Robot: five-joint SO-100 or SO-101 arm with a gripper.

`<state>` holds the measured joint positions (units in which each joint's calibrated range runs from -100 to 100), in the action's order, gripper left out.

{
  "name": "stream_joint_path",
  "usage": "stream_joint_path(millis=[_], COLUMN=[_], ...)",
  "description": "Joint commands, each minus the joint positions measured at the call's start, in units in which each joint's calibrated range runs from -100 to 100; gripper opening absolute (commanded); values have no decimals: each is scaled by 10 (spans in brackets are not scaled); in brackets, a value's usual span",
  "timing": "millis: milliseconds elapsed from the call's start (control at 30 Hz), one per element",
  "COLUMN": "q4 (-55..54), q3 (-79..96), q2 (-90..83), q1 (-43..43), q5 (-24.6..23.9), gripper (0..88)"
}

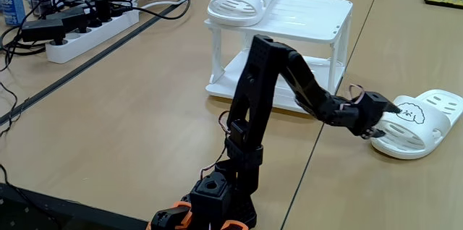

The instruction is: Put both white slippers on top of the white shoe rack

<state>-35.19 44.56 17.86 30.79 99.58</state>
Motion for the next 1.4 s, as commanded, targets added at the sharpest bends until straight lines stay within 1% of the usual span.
stream_joint_path(millis=[0, 667, 800, 867, 900, 967, 1000, 1033, 1233, 1367], q4=[-11, -11, -11, -11, -11, -11, -11, -11, -10, 17], q3=[-74, -323, -333, -328, -322, -313, -310, -309, -322, -351], q2=[22, 179, 183, 181, 179, 178, 177, 176, 121, 53], q1=[13, -19, -23, -23, -23, -23, -23, -24, -30, -25], q5=[4, 4, 4, 4, 4, 4, 4, 4, 4, 4], gripper=[232, 228, 227, 190, 150, 39, 0, 10, 8, 8])
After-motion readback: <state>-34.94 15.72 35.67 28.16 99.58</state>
